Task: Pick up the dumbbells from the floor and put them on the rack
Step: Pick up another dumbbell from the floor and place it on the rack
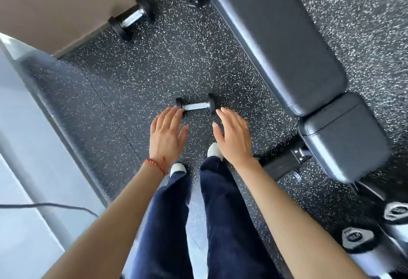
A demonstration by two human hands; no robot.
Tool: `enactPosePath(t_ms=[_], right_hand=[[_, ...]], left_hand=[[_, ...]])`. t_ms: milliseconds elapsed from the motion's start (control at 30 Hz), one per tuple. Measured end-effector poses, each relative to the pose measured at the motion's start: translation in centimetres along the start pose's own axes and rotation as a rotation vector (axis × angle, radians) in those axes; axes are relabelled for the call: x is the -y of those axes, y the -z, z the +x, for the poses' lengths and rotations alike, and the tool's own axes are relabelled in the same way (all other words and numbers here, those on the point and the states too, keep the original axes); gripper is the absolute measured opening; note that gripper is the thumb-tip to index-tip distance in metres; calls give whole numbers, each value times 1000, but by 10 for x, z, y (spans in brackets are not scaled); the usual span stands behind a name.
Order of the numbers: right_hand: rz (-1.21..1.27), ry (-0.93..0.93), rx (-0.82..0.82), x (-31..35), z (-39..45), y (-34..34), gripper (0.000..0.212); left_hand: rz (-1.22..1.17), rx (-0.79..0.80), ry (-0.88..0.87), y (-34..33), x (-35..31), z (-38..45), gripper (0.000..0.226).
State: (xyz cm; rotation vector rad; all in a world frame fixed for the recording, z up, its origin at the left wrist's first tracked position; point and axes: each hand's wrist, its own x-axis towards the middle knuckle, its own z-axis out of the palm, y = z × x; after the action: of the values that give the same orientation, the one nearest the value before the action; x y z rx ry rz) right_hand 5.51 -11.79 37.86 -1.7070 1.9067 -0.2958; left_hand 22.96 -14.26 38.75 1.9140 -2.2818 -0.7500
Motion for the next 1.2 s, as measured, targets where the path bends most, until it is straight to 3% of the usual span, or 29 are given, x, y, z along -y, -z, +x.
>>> enactPosePath(t_ms=[233,633,967,1200], right_hand=[[42,-53,7,-29,49,-51,40],[66,-136,105,-90,108,-191,41],[182,-224,6,-143,157,-308,35],[261,-273,-16,-178,175,-372,33]], left_hand=[[-87,26,91,-64,21,49,45],[-77,165,69,-189,91,120,45],[-316,151,279,-317,131,164,40],[-485,128,525,-379,154,181,40]])
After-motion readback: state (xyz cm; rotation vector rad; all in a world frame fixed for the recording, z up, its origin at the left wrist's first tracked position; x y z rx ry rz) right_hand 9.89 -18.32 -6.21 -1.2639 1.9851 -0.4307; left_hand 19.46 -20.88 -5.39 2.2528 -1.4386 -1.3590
